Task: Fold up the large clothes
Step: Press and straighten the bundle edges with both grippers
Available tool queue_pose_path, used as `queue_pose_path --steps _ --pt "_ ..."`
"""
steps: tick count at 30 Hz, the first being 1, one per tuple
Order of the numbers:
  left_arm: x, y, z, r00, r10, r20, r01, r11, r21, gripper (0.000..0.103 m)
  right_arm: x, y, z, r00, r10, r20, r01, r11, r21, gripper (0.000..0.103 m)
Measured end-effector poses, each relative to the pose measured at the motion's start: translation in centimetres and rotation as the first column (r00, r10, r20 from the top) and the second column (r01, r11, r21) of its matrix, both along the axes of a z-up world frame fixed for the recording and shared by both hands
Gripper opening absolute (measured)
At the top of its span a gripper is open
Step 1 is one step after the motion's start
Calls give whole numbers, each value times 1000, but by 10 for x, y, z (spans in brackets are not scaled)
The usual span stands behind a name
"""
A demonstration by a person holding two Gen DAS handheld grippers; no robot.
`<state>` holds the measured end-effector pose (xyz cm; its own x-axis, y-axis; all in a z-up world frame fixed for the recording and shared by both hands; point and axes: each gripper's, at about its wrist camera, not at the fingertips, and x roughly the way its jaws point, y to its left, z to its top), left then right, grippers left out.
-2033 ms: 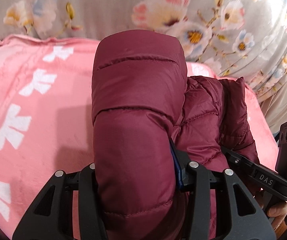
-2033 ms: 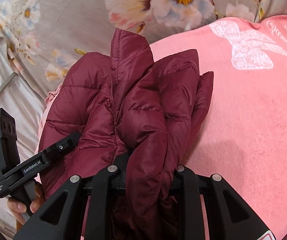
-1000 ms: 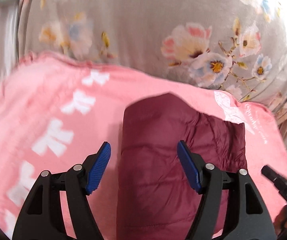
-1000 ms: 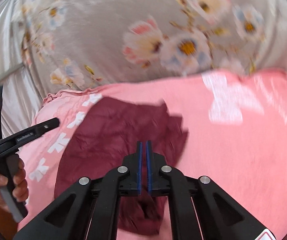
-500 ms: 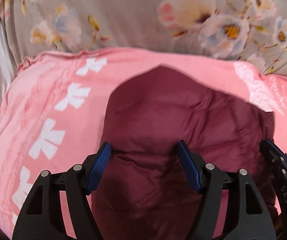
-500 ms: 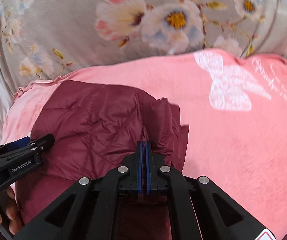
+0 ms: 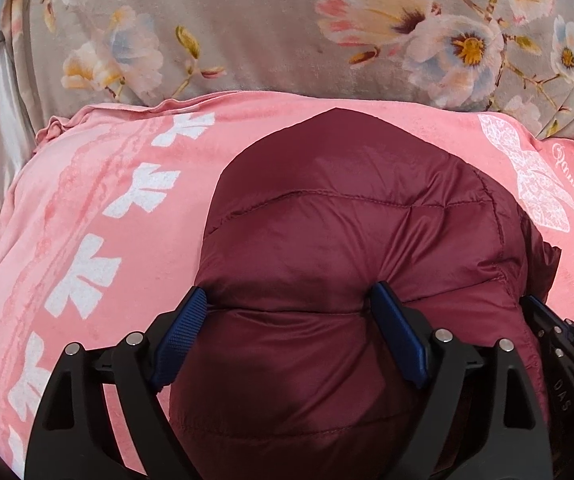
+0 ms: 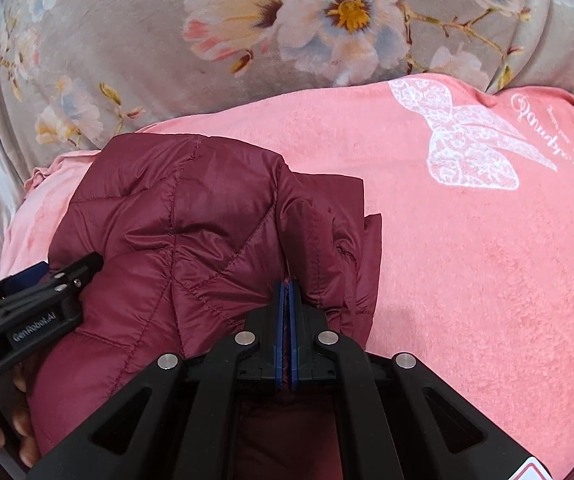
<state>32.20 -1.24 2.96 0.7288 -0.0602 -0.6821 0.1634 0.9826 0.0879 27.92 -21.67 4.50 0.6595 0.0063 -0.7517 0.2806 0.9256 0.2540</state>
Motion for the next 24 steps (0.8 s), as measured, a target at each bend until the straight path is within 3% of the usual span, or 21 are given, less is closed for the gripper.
queue_pose_path --steps 4,6,13,19,24 --pt "0 -2 -3 1000 8 7 -8 1000 15 84 -1 -2 9 1000 7 -19 -7 1000 6 1" --pt "-2 -1 -1 1000 10 -2 -10 1000 23 84 -14 -4 25 1000 15 -3 -14 998 56 11" --pt "-63 25 23 999 -31 -7 31 998 -58 82 -78 13 68 995 102 4 -102 992 72 11" --pt "-108 40 15 997 -60 -58 57 997 -58 82 -106 36 42 986 142 -87 -134 987 86 11" --pt "-113 48 -4 994 -38 -102 30 996 -81 84 -110 47 13 984 137 -116 -133 990 48 5"
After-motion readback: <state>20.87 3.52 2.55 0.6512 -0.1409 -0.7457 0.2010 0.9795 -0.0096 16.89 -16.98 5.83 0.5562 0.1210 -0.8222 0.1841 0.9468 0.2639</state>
